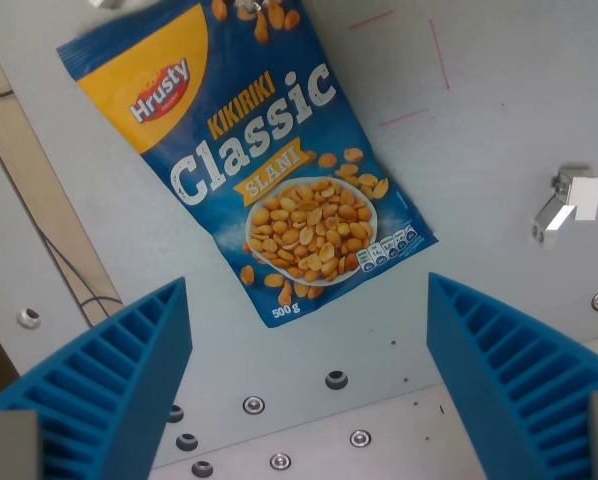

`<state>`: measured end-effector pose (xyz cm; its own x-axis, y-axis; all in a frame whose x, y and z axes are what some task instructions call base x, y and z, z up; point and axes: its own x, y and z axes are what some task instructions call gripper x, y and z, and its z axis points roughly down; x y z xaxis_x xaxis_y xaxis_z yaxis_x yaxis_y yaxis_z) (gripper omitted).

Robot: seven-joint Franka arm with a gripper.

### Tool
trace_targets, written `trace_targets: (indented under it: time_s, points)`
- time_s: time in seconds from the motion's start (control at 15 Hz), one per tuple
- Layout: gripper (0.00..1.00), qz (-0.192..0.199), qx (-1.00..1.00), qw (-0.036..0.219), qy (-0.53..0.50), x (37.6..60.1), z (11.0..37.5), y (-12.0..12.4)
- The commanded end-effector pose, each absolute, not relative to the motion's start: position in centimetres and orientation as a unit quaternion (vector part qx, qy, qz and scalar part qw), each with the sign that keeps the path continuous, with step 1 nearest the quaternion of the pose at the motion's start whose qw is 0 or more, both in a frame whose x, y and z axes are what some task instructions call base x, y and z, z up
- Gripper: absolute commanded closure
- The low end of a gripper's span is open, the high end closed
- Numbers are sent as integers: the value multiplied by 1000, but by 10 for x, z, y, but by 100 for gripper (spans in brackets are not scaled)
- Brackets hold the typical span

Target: Rotate around gripper negative y

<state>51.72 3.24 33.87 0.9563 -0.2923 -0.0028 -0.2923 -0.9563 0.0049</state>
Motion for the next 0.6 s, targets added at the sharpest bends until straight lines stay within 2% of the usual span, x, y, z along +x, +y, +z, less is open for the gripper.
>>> trace_targets:
  time_s: [0.07,0.6]
  points:
    - [0,-7,989,1,-148,517,340,32]
    - [0,-60,987,-7,-148,517,340,32]
